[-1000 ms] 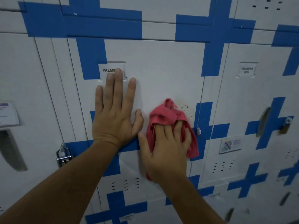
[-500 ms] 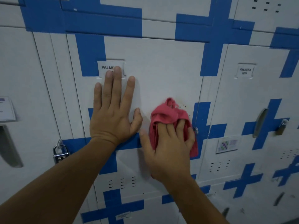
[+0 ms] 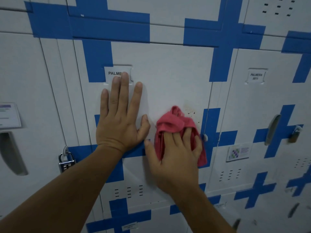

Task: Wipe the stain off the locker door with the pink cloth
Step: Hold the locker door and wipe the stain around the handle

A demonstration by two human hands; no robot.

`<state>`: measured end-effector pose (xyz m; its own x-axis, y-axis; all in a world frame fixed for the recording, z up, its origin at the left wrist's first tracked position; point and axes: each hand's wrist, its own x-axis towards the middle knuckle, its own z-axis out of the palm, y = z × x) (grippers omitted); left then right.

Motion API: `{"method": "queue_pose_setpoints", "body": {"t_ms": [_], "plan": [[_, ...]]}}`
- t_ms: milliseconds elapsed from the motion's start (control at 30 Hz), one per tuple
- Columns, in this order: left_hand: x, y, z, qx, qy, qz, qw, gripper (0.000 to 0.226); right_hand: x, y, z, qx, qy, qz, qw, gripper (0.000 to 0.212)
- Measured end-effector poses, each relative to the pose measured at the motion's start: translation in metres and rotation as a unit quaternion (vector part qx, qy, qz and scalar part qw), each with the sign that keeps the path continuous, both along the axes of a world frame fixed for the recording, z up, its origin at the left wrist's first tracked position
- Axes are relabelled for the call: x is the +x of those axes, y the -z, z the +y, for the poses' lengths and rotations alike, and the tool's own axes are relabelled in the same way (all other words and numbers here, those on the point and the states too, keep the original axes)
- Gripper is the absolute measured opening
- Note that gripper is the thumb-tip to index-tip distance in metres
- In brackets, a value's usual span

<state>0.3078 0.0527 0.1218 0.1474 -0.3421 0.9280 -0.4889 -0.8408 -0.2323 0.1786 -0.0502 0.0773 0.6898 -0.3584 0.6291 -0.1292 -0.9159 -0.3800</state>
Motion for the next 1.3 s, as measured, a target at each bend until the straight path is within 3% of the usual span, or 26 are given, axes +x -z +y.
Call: {"method": "queue_pose_setpoints", "body": {"t_ms": [100, 333, 600, 833, 1100, 1300], "plan": [[0.0, 0.001, 0.0, -0.002, 0.004, -0.006, 1.0, 0.079, -0.003, 0.008, 0.001, -0.002, -0.011, 0.012, 1.0, 0.072], [0.002, 0.002, 0.0, -0.002, 0.007, -0.005, 1.0, 0.075, 0.008, -0.043, -0.009, -0.026, 0.012, -0.049, 0.998, 0.067], [0.002, 0.001, -0.001, -0.002, 0.006, -0.006, 1.0, 0.079, -0.004, 0.008, -0.004, 0.019, -0.012, 0.01, 1.0, 0.074], [0.001, 0.001, 0.0, 0.0, 0.006, 0.002, 1.0, 0.075, 0.004, -0.043, -0.006, 0.007, -0.005, -0.056, 0.998, 0.065], [0.003, 0.002, 0.0, -0.003, 0.004, -0.002, 1.0, 0.079, -0.009, -0.001, -0.001, -0.003, -0.025, 0.024, 0.999, 0.073], [0.001, 0.003, 0.001, 0.0, 0.005, 0.005, 1.0, 0.076, 0.001, -0.041, -0.007, -0.021, -0.01, -0.047, 0.999, 0.065]]}}
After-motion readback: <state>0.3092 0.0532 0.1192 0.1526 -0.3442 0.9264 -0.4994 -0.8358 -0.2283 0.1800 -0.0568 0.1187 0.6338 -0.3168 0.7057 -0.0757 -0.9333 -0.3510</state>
